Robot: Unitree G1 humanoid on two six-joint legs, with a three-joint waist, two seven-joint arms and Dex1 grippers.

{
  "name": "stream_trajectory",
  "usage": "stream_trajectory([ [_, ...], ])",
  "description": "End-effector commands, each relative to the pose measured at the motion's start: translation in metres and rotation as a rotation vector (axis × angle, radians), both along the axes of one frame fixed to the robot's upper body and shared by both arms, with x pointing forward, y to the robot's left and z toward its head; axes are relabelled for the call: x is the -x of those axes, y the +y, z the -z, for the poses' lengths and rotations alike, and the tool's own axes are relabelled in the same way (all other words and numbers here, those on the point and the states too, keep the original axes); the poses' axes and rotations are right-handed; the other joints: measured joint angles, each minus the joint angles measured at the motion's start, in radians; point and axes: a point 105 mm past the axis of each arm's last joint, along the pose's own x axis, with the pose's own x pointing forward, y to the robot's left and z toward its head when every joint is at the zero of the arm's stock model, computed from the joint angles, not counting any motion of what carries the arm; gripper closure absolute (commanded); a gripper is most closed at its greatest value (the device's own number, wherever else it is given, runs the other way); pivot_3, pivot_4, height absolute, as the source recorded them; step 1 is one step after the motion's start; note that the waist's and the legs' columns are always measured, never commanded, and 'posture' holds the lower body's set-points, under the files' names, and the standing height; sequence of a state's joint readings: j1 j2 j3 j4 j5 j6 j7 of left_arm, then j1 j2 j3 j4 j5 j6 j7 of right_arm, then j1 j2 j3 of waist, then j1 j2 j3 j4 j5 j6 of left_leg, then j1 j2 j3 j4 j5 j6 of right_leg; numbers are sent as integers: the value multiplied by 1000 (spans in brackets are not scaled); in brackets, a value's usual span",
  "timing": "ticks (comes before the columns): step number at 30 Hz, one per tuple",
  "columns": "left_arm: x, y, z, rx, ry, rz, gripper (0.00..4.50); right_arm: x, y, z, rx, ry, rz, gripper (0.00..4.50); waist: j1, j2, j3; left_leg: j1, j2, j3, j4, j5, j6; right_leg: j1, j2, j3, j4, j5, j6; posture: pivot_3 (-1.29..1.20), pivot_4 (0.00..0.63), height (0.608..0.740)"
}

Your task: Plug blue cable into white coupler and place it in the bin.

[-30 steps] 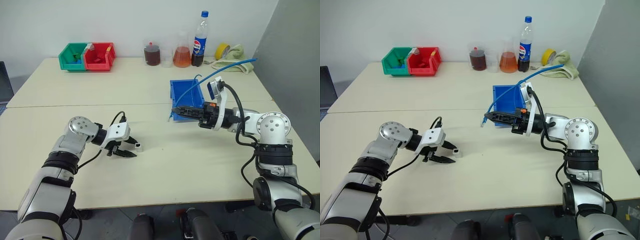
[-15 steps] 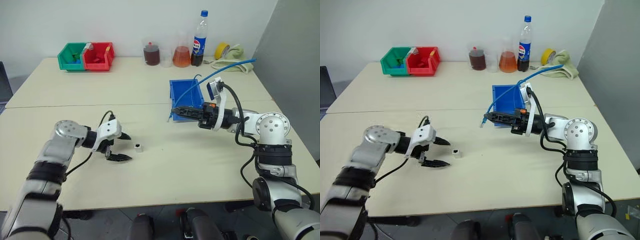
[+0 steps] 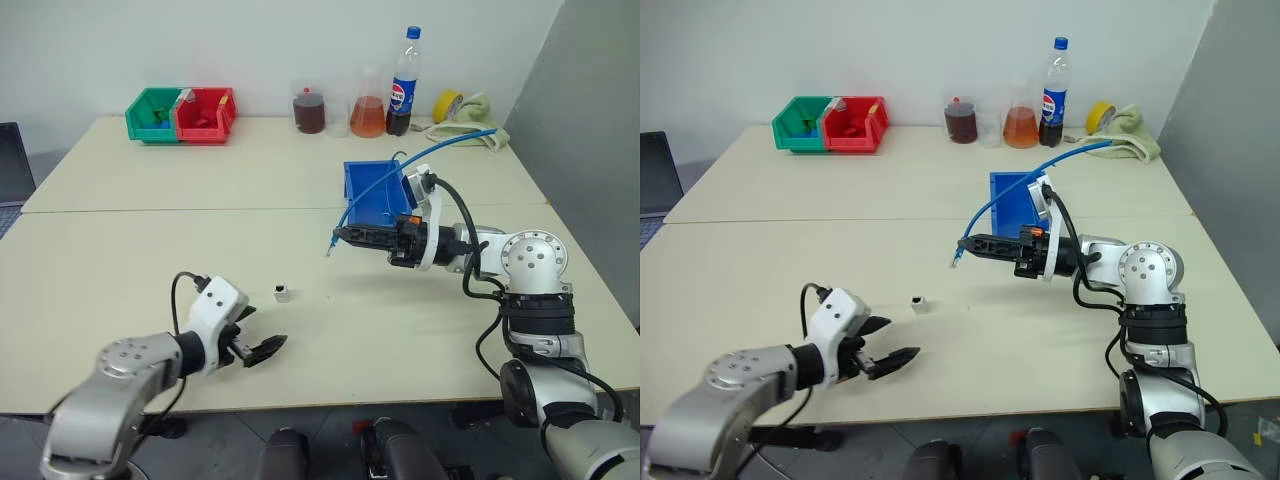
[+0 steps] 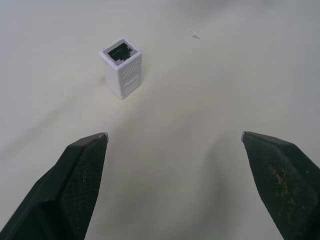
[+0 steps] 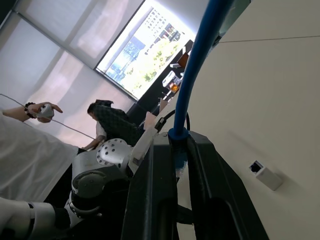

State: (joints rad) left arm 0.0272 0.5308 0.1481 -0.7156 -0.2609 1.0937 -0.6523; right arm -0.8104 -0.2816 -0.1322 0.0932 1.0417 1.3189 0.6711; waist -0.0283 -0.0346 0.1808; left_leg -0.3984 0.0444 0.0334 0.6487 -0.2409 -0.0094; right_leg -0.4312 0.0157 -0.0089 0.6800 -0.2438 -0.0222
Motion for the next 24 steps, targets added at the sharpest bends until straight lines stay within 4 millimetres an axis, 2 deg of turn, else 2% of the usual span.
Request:
stream_trajectory([
  [1,-9,1,0,-51,-89,-257,10,4,1,-12,-16,-38,-36,4422,0,0,0,1,0,0,0,0,0,1,0,0,0,0,0,0,150,740],
  [4,-12,-7,5,-44,-108,-365,10,3,0,-12,-9,-36,-40,4422,0,0,0,1,0,0,0,0,0,2,0,0,-1,0,0,0,150,740],
  [9,-19,-9,10,-41,-140,-554,10,4,-3,-13,5,-33,-43,4422,0,-1,0,0,0,0,-1,0,0,2,0,0,-1,0,0,0,150,740],
  [18,-31,-38,10,-2,-173,-566,10,5,-8,-14,23,-34,-40,4422,-1,-1,0,0,-1,-1,-1,0,0,2,0,0,-1,0,0,0,150,740],
  [24,-41,-41,6,0,-204,-567,10,4,-8,-16,30,-40,-35,4422,-1,-1,0,0,-1,-1,-1,0,0,1,0,0,-2,0,0,0,150,740],
])
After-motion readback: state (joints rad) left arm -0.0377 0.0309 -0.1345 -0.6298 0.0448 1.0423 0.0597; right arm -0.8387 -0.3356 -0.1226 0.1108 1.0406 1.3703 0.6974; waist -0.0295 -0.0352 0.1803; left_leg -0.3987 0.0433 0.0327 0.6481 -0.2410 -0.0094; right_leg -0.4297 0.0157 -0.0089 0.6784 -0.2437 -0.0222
